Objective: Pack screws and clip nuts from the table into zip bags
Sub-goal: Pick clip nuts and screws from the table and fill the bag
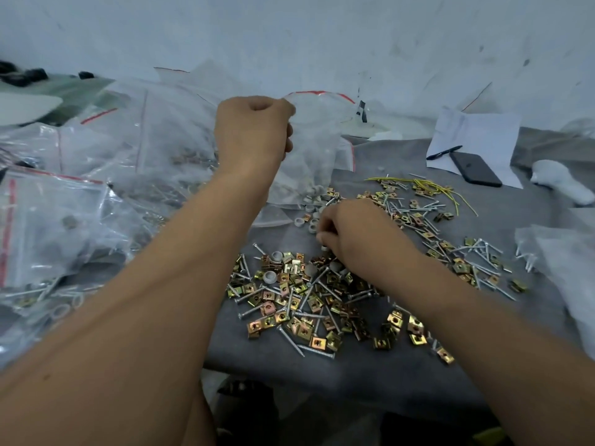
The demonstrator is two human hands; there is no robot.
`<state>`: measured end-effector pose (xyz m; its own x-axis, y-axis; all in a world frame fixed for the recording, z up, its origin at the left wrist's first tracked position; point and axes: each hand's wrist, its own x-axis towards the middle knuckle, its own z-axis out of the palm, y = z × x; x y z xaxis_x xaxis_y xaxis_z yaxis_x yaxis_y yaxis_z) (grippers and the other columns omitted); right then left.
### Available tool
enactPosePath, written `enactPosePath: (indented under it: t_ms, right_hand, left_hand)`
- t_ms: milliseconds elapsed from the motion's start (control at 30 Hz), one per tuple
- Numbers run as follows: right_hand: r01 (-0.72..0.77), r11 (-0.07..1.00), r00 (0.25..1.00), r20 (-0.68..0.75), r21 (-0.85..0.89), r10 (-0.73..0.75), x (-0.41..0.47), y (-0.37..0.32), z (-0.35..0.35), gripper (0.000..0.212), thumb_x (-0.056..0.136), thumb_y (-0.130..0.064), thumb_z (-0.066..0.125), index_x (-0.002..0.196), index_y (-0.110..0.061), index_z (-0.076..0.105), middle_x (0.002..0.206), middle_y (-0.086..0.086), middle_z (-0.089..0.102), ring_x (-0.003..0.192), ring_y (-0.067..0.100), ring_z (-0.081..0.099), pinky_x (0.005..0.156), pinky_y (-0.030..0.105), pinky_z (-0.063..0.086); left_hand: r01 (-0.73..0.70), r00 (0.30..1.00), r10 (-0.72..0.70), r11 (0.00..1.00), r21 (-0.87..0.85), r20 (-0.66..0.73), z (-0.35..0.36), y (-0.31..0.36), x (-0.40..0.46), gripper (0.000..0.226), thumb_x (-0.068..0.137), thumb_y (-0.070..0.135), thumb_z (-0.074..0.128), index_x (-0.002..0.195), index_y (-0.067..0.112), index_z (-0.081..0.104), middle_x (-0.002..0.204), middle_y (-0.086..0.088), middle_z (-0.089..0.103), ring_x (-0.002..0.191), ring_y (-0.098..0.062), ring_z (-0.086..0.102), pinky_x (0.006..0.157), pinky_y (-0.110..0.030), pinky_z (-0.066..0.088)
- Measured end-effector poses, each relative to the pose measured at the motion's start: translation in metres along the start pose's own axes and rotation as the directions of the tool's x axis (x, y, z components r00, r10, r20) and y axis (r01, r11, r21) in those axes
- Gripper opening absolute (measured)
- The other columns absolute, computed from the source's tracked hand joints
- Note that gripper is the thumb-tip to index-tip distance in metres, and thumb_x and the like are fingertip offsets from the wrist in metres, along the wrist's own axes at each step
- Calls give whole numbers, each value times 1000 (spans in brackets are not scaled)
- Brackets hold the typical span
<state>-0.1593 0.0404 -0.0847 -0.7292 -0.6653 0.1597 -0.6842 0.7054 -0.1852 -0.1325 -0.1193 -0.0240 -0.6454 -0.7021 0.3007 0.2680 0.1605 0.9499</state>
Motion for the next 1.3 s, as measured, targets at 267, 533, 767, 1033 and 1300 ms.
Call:
enactPosePath:
  t_ms: [267, 533, 767, 1033, 1300]
  right_hand:
    - [293, 955, 945, -165, 37, -284, 8, 11, 17, 9, 98, -19, 66, 103, -16, 73, 109, 1, 68, 107, 22, 56, 95, 38, 44]
    - [164, 985, 984, -61, -52, -168, 13, 9, 17, 12, 99, -28, 64, 111, -27, 61, 110, 5, 59, 105, 26, 52, 91, 38, 43]
    - [107, 994, 992, -59, -19, -108, 2, 4, 7, 12, 96, -19, 62, 108, -20, 62, 111, 8, 59, 104, 27, 55, 89, 38, 49]
    - [118, 987, 992, -30, -108, -122, -1, 5, 1, 13, 101, -24, 58, 112, -18, 62, 113, 9, 59, 106, 28, 55, 90, 41, 50]
    - [253, 953, 622, -783, 169, -26, -11, 3, -43, 14, 97, -22, 68, 111, -21, 66, 104, -5, 60, 84, 9, 50, 76, 9, 38]
  left_hand:
    - [19, 1000, -19, 1000, 4, 0, 4, -1, 2, 21, 89, 7, 65, 93, -12, 73, 56, -1, 56, 46, -18, 51, 52, -25, 38]
    - [4, 998, -6, 999, 37, 57, 6, -5, 0, 19, 88, 10, 67, 89, -7, 75, 54, 2, 59, 46, -17, 55, 52, -26, 41]
    - [-5, 994, -3, 998, 68, 109, 6, -5, -2, 16, 89, 11, 66, 81, 5, 79, 52, 4, 60, 45, -14, 56, 46, -23, 42]
    - [-39, 986, 17, 991, 131, 163, 4, -8, -3, 19, 86, 18, 67, 81, 5, 79, 56, 2, 63, 48, -16, 59, 51, -27, 44]
    - [-258, 933, 160, 923, 287, 323, 9, 2, -13, 19, 93, 20, 67, 84, 10, 81, 66, -12, 68, 56, -17, 55, 58, -32, 42]
